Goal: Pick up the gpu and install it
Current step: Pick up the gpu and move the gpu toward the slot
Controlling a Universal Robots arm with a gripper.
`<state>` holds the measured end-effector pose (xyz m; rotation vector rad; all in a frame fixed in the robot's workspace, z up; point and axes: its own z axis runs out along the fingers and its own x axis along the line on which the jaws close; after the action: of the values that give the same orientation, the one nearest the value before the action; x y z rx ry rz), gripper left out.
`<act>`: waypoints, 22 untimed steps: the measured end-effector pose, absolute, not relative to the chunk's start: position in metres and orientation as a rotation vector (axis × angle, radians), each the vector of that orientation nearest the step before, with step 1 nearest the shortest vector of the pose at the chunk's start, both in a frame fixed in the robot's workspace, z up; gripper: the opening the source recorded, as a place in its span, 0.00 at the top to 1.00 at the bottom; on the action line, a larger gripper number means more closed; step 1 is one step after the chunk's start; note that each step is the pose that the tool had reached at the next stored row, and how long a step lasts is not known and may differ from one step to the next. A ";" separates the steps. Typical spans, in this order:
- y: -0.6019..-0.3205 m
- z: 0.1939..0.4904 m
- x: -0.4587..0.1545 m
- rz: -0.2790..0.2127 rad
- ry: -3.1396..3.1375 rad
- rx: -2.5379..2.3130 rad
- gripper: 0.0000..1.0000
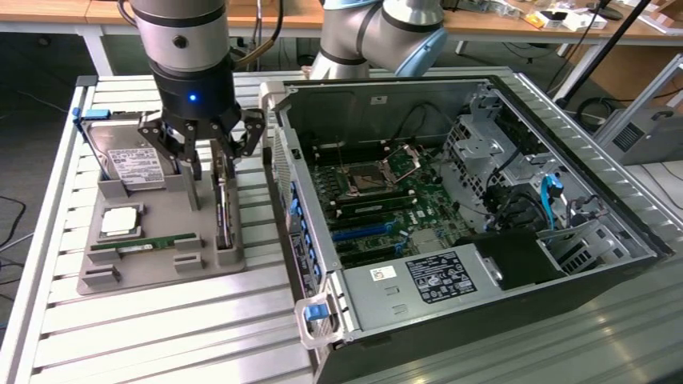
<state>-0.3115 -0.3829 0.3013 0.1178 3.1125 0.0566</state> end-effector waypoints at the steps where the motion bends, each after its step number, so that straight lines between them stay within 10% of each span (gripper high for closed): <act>1: -0.383 0.301 -0.311 0.057 3.113 0.118 0.52; 22: -0.383 0.294 -0.311 0.057 3.112 0.118 0.52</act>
<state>-0.3115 -0.3829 0.2937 0.1177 3.1124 0.0567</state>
